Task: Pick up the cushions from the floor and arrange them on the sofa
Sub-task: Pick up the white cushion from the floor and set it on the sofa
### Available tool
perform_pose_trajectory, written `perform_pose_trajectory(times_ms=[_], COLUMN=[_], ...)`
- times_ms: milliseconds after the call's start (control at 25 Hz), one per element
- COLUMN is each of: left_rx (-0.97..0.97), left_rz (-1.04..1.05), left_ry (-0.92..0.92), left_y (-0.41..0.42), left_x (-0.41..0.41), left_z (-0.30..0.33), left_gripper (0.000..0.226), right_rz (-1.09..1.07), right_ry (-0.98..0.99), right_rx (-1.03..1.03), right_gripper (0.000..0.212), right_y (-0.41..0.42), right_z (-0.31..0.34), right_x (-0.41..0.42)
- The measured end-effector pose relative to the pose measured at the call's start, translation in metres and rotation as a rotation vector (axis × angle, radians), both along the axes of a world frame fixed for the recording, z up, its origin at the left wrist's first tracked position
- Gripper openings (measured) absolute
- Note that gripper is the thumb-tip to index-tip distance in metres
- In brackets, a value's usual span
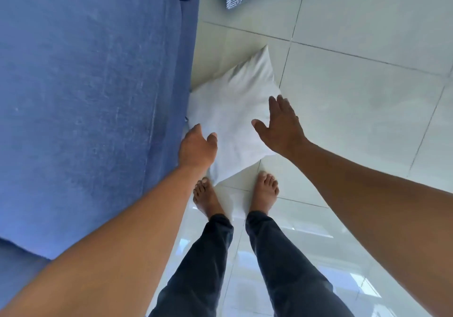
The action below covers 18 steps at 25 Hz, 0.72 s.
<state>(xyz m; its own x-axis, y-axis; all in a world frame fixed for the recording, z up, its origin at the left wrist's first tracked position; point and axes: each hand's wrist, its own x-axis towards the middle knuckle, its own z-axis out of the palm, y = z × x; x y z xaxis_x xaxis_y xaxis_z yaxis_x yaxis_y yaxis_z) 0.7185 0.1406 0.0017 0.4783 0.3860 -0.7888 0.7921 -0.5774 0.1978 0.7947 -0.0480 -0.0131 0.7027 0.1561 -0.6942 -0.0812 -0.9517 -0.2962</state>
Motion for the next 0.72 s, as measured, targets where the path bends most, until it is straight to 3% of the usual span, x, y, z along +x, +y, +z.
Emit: perform_pose_trajectory(times_ms=[160,320,560,720], left_rx=[-0.013,-0.037,-0.260,-0.398], left_rz=[0.212,0.568,0.923,0.936], left_ry=[0.061,0.019,0.026,0.034], left_y=[0.000,0.009,0.013,0.003], left_x=[-0.004,0.003,0.000,0.002], left_z=[-0.086,-0.146,-0.200,-0.186], left_gripper=[0.058,0.073,0.095,0.082], right_rz=[-0.016,-0.111,-0.518,-0.632], right_ry=[0.010,-0.041,0.089,0.126], right_rx=[-0.011,0.021,0.089,0.178], right_gripper=[0.086,0.096,0.121,0.092], right_y=[-0.003,-0.010,-0.022,-0.028], right_z=[-0.087,-0.149,-0.191,-0.162], right_x=[0.011,0.034,0.053,0.044])
